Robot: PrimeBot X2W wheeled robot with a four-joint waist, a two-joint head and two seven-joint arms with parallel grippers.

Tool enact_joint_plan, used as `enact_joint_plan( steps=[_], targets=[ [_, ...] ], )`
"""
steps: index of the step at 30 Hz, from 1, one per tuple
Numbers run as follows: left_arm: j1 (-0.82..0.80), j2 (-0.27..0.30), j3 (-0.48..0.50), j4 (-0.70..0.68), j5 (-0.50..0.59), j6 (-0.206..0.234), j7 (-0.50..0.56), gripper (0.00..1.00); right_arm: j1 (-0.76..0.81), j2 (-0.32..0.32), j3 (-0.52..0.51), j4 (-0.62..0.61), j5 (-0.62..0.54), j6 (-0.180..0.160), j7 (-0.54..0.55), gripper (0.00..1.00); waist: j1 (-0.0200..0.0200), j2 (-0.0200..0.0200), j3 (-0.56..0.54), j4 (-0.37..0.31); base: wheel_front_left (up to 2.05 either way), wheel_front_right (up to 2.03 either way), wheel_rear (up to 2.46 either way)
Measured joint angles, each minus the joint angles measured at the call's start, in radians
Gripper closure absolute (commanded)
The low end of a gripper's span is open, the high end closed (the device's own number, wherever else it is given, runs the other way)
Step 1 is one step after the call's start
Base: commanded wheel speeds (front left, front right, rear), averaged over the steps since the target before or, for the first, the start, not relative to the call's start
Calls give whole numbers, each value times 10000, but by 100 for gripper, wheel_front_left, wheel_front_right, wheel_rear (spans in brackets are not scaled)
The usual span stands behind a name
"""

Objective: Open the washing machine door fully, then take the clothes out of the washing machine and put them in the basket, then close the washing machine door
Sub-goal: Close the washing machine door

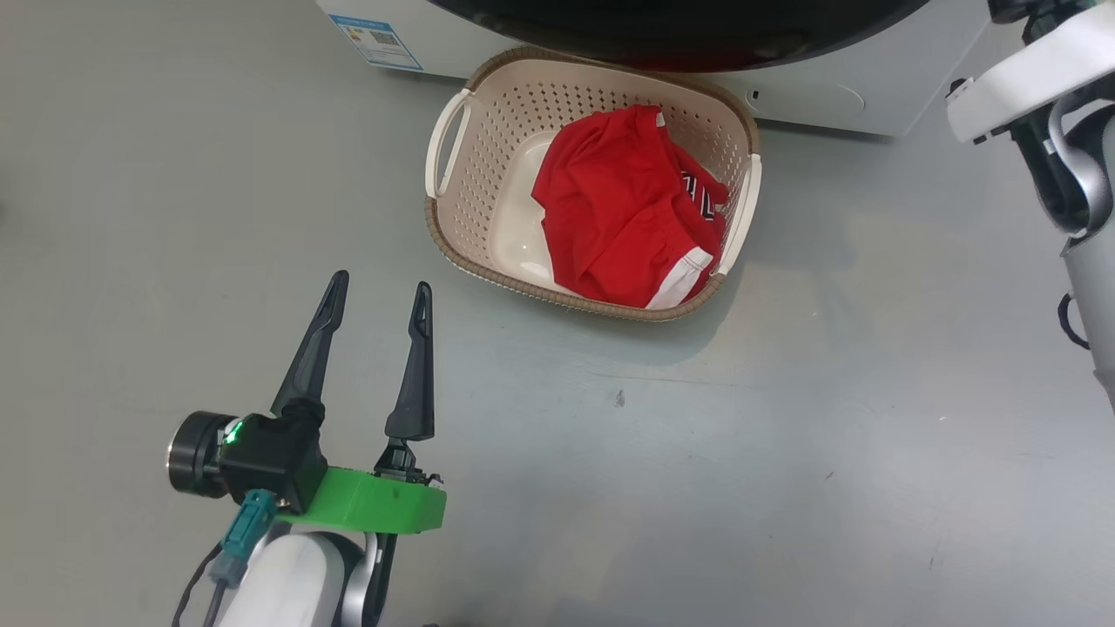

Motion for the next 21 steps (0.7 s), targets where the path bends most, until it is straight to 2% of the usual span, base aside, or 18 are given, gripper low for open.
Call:
enact_joint_plan(
  steps=[21],
  targets=[
    [-130,-19,-159,-132,-207,0,0,0,-1376,-476,-90,1302,330,0,-387,100,0,0,160,271,0,0,0]
  ],
)
